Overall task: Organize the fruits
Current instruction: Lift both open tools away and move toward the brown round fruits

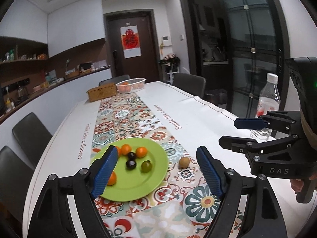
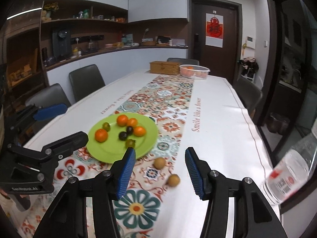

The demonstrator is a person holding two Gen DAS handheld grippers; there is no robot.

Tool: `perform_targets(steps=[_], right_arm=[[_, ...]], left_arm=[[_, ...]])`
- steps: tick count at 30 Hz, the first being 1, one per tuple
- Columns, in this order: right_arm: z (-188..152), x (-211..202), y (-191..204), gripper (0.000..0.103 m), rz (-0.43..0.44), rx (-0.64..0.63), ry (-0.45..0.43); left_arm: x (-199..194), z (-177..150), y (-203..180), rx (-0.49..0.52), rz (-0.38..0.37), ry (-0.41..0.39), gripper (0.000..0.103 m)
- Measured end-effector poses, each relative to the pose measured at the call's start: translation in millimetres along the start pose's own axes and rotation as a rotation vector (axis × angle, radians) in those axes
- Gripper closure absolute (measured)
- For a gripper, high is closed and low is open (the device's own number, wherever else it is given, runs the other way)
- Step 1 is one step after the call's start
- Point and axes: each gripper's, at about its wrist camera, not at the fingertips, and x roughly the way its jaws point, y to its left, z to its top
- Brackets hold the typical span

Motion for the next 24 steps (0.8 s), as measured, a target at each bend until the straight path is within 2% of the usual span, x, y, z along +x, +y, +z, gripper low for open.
perform_targets(steps=[10, 16, 19, 21, 24], right_arm=[[-27.4, 23.2, -16.7, 0.050, -0.021, 0.036, 0.075], [-40.4, 48.1, -25.7, 0.050, -0.017, 0.066, 0.138], [-44.4, 58.9, -27.9, 0.050, -0.007, 0.080, 0.161], [-47.1, 66.1, -30.5, 0.051, 0.003, 0.096, 0.177], [-51.1, 78.0, -34.9, 0.058, 0.012, 0.125, 0.206]], left_arm=[[41.2, -10.8, -15.9, 0.106, -0.117, 0.024, 0.024], [75.1, -17.2, -19.9, 0.146, -0.179, 0.083, 0.033], [92.7, -20.5, -19.6, 0.131, -0.209, 0.134, 0.036], [102.5, -23.2, -19.6, 0.124, -0.225, 0.163, 0.041], [118.7, -27.0, -19.6, 0.109, -0.253, 0.205, 0.046]])
